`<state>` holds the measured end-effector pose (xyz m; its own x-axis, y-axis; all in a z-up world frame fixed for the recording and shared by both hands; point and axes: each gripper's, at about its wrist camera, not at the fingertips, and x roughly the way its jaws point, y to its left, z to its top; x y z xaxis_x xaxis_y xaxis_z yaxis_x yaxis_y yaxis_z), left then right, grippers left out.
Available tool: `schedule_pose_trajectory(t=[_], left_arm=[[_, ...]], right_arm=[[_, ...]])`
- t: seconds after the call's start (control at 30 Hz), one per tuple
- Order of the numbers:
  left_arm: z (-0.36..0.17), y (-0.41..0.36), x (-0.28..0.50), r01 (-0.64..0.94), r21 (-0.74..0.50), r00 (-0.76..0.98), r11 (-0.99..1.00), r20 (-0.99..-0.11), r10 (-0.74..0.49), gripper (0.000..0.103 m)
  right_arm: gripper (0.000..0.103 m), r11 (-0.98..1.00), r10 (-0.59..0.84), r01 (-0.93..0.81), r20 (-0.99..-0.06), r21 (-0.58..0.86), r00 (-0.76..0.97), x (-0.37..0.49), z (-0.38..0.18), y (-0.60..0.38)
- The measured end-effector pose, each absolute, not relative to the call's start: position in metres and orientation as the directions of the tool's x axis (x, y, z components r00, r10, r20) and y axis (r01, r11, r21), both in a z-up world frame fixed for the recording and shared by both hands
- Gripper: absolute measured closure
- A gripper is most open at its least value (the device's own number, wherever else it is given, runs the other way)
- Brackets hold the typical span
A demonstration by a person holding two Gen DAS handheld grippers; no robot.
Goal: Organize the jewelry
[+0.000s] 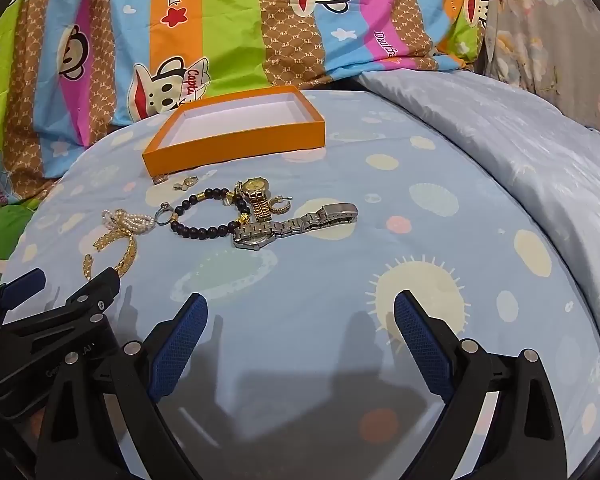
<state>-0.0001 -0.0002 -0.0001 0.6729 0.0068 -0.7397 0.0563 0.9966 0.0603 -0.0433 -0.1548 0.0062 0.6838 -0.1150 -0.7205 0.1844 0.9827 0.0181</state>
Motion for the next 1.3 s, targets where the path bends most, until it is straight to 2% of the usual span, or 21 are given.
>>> schedule_pose_trajectory(t=[1.3], left_arm=[[0.002, -0.005, -0.002, 0.061, 0.068, 0.678, 0.996, -0.735, 0.009, 0.010]], right_arm=[[0.010, 0.981, -0.095, 0.188, -0.728, 0.047, 0.678, -0.041, 0.004, -0.160]])
